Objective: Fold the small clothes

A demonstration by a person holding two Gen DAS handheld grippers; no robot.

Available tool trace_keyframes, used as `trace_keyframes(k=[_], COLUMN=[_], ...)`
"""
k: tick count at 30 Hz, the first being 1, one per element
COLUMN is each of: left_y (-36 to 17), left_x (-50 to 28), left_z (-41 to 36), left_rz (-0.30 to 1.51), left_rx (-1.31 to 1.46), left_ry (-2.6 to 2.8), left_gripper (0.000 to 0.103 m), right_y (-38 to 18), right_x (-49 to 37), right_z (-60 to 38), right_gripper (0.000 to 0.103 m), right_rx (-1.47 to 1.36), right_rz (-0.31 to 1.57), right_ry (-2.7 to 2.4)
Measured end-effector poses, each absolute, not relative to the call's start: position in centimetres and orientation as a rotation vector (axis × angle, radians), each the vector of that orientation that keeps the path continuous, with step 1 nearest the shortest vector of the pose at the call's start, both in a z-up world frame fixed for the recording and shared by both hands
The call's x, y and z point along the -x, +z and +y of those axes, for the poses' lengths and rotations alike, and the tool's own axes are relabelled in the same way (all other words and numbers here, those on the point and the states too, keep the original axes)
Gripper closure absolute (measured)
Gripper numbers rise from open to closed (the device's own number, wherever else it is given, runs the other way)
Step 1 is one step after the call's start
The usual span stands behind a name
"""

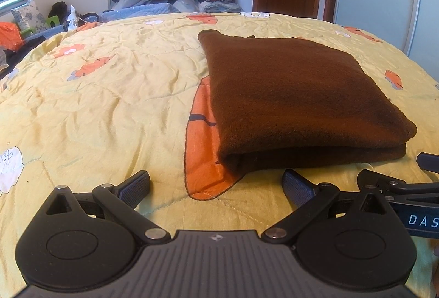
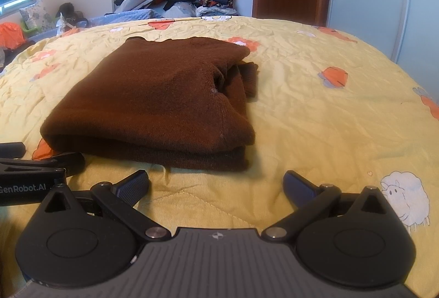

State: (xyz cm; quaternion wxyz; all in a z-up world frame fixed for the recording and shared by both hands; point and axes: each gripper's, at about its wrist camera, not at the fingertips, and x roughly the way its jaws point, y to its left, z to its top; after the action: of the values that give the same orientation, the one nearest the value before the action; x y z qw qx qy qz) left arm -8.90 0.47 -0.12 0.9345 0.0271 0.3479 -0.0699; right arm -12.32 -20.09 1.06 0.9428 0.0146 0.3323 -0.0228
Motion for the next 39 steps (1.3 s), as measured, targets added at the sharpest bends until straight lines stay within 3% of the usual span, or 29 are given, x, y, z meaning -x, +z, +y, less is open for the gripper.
trace_keyframes(k=[39], left_y=[-0.26], left_x=[9.37], left_z=[0.33], left_rz=[0.693], left_rx=[-0.047], left_ry=[-0.129], left_gripper=[0.0], right_y=[1.06], right_x=[12.36], right_z=[-19.88], right_gripper=[0.0], right_rx=[-0.027], right_rz=[0.678], right_ry=[-0.046])
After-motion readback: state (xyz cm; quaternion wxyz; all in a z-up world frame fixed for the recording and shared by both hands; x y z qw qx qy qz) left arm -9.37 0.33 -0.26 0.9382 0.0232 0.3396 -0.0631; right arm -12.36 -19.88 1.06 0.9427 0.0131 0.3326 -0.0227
